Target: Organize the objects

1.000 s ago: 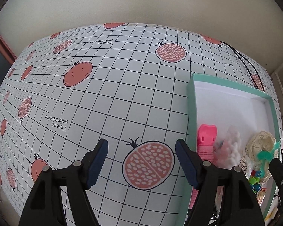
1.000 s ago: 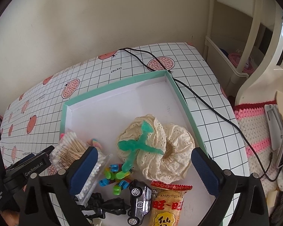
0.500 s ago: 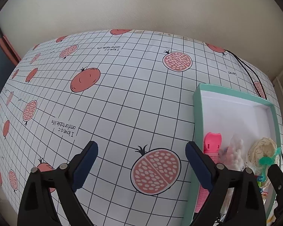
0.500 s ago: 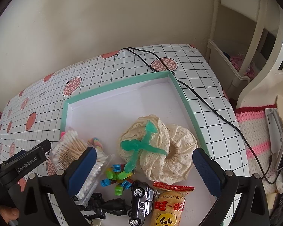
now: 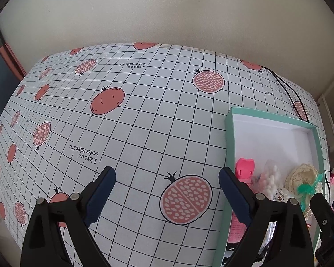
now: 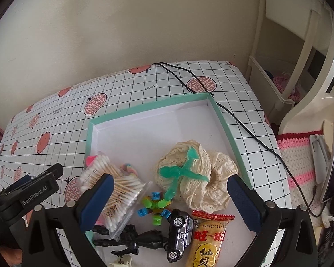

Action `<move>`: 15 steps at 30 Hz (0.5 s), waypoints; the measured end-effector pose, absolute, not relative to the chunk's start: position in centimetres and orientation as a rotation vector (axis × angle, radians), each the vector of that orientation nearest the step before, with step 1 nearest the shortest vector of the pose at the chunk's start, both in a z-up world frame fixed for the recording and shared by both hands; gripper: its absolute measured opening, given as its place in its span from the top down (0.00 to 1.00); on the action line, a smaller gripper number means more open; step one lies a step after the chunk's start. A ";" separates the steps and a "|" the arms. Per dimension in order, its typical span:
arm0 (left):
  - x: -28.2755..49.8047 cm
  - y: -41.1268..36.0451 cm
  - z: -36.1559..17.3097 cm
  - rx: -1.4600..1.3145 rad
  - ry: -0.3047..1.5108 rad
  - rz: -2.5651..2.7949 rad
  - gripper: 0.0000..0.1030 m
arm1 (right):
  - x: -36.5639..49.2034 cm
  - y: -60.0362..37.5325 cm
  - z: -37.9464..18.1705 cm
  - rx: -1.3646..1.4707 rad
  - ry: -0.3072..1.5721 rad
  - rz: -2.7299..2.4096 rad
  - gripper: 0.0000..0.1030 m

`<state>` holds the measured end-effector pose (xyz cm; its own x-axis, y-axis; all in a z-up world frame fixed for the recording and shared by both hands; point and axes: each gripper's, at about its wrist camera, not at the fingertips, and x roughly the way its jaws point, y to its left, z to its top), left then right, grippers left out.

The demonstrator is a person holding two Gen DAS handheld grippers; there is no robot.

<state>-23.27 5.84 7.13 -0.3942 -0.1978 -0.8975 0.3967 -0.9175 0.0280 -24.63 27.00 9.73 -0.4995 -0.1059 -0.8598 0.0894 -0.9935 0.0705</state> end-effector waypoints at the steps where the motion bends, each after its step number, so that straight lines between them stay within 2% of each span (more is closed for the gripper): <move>1: -23.0 5.8 7.4 1.471 0.268 -2.347 0.09 | -24.4 26.8 10.1 1.500 -0.013 -2.628 0.00; 6: -21.7 5.7 9.2 1.446 0.261 -2.344 0.09 | -23.1 25.6 11.7 1.467 0.046 -2.621 0.00; 10: -20.4 6.0 10.7 1.403 0.167 -2.354 0.09 | -21.9 25.5 12.7 1.453 0.071 -2.635 0.00; 15: -18.6 5.2 12.0 1.389 0.183 -2.358 0.09 | -20.1 25.8 13.6 1.443 0.077 -2.635 0.00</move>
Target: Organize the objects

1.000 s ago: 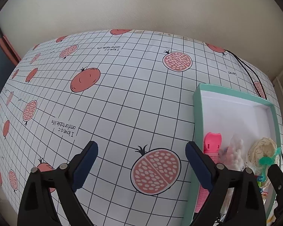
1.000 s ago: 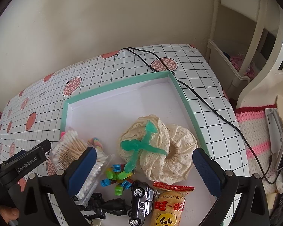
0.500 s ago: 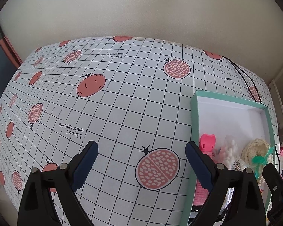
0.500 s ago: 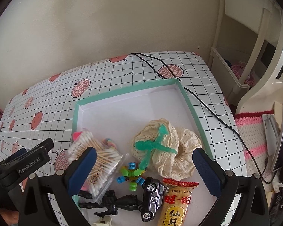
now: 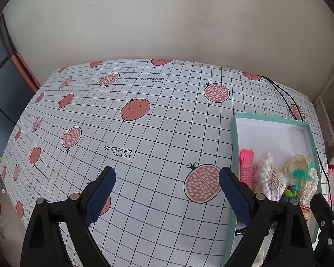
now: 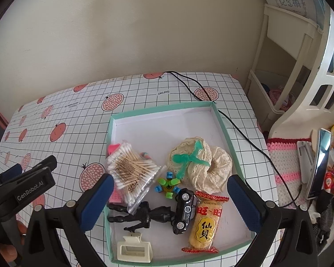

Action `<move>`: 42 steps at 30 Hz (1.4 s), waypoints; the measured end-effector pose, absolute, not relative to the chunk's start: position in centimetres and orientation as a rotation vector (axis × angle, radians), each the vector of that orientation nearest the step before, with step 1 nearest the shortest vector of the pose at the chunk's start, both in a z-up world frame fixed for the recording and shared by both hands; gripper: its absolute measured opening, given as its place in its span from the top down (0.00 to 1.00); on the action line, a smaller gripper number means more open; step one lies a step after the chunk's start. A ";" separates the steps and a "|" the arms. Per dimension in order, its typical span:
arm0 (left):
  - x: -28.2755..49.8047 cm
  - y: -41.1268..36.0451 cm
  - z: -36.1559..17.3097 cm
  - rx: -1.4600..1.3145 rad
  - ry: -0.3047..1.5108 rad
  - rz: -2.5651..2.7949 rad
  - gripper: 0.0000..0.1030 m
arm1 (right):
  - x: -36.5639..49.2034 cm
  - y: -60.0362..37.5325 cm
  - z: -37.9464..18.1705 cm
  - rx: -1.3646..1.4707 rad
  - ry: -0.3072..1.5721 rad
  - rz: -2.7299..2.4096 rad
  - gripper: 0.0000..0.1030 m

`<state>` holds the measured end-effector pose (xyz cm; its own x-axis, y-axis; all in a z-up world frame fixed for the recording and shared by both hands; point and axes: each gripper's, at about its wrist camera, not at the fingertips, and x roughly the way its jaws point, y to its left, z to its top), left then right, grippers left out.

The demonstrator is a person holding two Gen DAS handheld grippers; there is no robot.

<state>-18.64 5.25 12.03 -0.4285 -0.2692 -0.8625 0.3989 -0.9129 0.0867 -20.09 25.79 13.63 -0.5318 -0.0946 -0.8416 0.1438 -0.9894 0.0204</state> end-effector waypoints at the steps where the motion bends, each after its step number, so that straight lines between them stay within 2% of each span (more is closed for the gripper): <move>1: -18.3 5.2 12.2 1.389 0.180 -2.362 0.09 | -19.7 25.8 13.8 1.437 0.092 -2.640 0.00; 6: -16.5 4.9 13.1 1.375 0.153 -2.381 0.09 | -17.6 26.0 14.4 1.408 0.141 -2.645 0.00; 11: -14.4 4.6 13.0 1.352 0.207 -2.424 0.09 | -15.9 26.4 13.8 1.406 0.176 -2.644 0.00; 17: -11.8 5.2 12.9 1.303 0.097 -2.502 0.09 | -13.6 27.2 12.3 1.409 0.139 -2.622 0.00; 29: -7.6 4.1 9.0 1.381 0.112 -2.599 0.09 | -10.0 26.9 8.7 1.401 0.220 -2.601 0.00; 37: -5.7 3.7 6.8 1.384 0.039 -2.623 0.09 | -8.9 27.2 6.5 1.423 0.213 -2.589 0.00; 42: -4.8 3.2 4.8 1.432 0.083 -2.613 0.09 | -8.5 27.3 5.3 1.444 0.203 -2.580 0.00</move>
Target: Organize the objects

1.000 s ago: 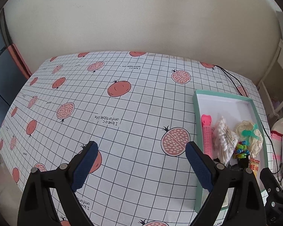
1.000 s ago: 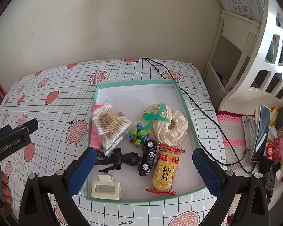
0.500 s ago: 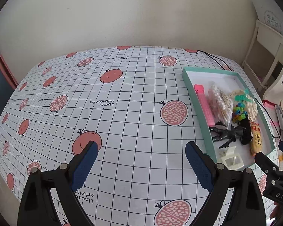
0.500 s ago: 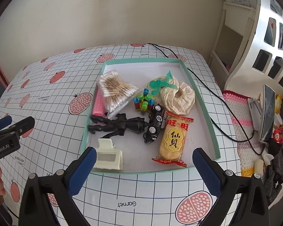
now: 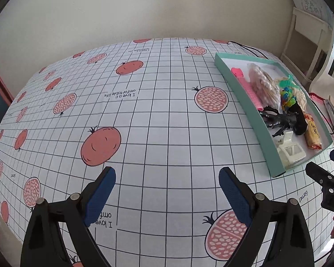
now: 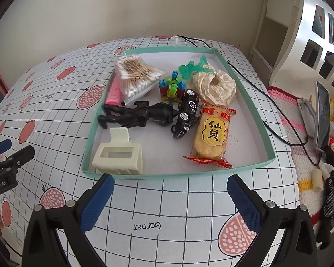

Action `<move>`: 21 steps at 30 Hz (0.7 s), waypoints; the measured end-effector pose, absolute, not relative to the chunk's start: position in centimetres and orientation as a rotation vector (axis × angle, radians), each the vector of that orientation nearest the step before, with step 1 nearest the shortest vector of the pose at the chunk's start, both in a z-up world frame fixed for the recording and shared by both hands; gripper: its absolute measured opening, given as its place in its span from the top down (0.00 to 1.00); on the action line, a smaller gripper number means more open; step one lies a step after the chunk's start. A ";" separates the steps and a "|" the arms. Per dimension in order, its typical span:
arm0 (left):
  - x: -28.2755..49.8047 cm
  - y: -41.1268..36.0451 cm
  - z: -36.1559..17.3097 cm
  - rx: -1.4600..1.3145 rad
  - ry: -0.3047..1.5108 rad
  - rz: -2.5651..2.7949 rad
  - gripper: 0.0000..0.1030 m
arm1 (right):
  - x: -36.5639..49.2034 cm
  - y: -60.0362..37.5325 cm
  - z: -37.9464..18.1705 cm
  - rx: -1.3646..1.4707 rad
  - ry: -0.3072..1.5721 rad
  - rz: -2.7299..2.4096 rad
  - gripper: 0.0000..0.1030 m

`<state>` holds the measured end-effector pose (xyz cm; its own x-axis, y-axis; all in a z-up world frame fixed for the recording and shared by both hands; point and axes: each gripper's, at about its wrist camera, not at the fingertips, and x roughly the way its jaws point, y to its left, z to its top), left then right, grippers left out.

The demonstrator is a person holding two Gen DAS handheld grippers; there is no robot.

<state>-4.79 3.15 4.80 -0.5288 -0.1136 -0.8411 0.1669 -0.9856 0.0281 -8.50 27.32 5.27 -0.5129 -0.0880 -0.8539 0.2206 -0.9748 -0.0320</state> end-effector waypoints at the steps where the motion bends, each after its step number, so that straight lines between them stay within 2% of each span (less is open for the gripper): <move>1: -4.7 3.0 4.4 1.438 0.087 -2.607 0.09 | -8.4 27.3 5.0 1.449 0.202 -2.578 0.00; 9: -4.0 2.6 1.7 1.492 0.089 -2.572 0.09 | -8.2 27.4 3.4 1.493 0.217 -2.567 0.00; 21: -3.6 3.3 1.0 1.507 0.104 -2.601 0.09 | -8.1 26.5 2.0 1.515 0.274 -2.545 0.00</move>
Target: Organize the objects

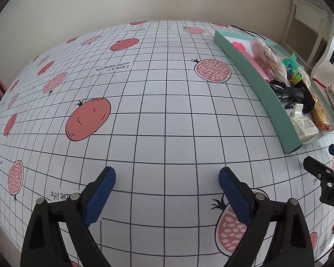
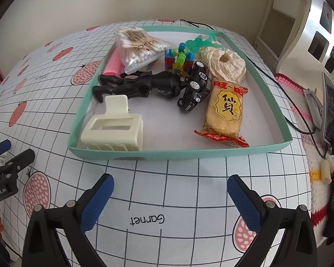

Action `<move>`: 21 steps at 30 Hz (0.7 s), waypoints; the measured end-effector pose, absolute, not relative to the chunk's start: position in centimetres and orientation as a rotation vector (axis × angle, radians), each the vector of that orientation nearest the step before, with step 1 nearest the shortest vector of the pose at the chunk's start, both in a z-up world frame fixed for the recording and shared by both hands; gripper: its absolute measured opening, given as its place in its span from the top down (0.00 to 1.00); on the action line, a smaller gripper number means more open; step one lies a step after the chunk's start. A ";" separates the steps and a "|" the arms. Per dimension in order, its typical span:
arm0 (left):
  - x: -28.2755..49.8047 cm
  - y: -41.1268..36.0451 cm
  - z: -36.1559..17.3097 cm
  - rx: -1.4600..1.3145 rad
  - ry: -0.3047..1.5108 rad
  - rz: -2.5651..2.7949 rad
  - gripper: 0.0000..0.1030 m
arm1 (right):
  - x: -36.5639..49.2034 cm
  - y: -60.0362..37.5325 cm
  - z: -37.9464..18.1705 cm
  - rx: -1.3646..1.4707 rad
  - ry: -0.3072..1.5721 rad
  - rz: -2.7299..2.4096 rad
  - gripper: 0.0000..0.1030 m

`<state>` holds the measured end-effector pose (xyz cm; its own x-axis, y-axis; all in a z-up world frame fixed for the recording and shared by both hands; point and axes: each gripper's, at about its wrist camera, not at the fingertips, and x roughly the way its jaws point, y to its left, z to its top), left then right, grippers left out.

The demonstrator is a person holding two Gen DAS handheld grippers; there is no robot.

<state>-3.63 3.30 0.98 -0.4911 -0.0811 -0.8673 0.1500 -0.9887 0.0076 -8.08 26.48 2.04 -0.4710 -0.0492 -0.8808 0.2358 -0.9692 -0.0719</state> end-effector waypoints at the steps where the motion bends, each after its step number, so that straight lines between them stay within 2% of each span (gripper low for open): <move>1: -3.6 3.3 1.0 1.506 0.110 -2.600 0.09 | -8.1 26.4 2.0 1.514 0.277 -2.547 0.00; 7: -3.4 3.1 0.8 1.501 0.128 -2.611 0.09 | -8.0 26.3 1.9 1.505 0.287 -2.556 0.00; 13: -3.1 3.0 0.7 1.492 0.134 -2.611 0.08 | -8.0 27.1 1.7 1.519 0.191 -2.554 0.00; 21: -2.8 2.8 0.6 1.494 0.146 -2.596 0.03 | -7.6 27.0 1.6 1.507 0.184 -2.573 0.00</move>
<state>-2.84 2.81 0.59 -0.4959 -0.0752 -0.8651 0.1717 -0.9851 -0.0128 -7.65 26.99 1.59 -0.4821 -0.0703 -0.8733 0.1936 -0.9807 -0.0279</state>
